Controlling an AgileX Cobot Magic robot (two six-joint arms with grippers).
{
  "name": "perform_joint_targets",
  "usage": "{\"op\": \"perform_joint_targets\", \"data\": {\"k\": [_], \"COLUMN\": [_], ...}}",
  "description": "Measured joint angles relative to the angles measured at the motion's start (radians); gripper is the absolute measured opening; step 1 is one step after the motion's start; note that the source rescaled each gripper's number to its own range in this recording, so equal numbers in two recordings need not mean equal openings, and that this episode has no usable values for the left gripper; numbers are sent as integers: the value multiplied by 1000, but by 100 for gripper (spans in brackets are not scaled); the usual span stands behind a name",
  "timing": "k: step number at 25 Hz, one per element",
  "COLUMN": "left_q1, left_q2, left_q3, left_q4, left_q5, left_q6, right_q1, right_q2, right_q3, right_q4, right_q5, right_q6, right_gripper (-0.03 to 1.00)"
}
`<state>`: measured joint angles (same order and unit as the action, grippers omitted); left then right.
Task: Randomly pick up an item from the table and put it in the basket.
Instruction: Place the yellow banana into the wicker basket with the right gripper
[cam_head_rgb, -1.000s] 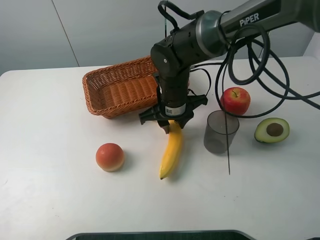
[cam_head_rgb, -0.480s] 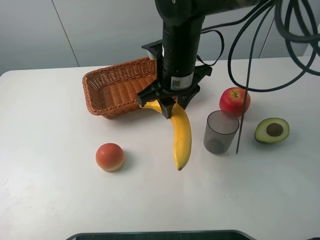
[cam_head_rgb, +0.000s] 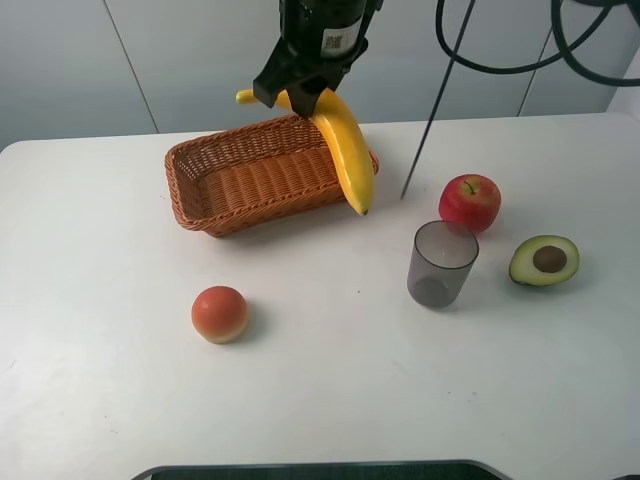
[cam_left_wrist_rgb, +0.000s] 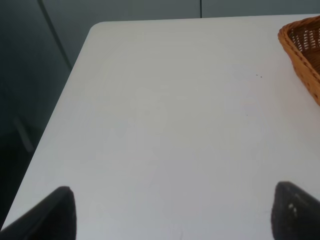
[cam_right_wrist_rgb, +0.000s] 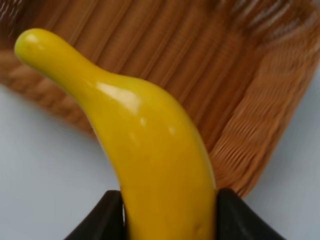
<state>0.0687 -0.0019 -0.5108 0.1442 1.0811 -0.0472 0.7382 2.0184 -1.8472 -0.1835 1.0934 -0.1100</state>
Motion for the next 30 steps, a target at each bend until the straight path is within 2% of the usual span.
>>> {"op": "perform_joint_targets", "data": {"k": [6, 13, 22, 30], "left_q1": [0, 0, 0, 0], "left_q2": [0, 0, 0, 0], "left_q3": [0, 0, 0, 0], "left_q4": [0, 0, 0, 0], "left_q5": [0, 0, 0, 0], "left_q6": [0, 0, 0, 0], "right_q1": [0, 4, 10, 10], "right_q2": [33, 85, 183, 258], "right_q3": [-13, -15, -17, -17], "right_q4": [-127, -249, -347, -355], "right_q5": [-225, -400, -494, -518], "right_q6": [-11, -34, -90, -90], "right_gripper": [3, 3, 3, 3]}}
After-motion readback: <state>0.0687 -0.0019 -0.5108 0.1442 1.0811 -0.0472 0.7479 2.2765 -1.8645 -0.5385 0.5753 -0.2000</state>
